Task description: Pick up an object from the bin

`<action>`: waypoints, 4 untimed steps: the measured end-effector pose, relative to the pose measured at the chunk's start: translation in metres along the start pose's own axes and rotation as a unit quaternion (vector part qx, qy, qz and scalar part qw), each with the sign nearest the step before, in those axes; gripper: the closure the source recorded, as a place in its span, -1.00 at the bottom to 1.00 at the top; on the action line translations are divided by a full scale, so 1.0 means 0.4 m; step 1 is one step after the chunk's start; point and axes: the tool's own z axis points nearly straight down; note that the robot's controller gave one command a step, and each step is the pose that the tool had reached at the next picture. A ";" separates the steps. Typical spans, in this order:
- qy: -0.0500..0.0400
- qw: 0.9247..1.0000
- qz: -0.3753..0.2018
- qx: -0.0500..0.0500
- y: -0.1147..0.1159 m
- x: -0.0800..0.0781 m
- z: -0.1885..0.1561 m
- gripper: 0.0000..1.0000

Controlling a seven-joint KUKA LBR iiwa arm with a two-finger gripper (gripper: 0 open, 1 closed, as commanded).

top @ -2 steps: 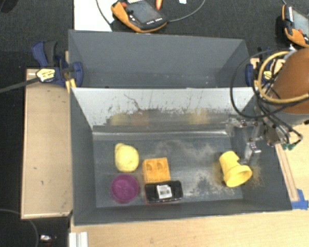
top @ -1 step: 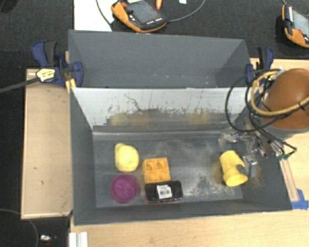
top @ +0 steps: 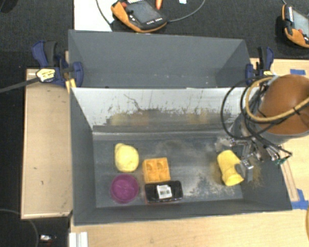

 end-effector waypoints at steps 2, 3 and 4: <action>-0.006 1.000 -0.009 0.003 -0.031 -0.044 -0.206 -1.00; -0.002 1.000 -0.014 0.000 -0.035 -0.036 -0.142 -1.00; -0.003 1.000 -0.027 0.001 0.003 0.051 -0.110 -1.00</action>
Offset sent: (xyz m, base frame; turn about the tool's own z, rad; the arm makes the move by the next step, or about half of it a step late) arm 0.0137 -0.0100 -0.0112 -0.1718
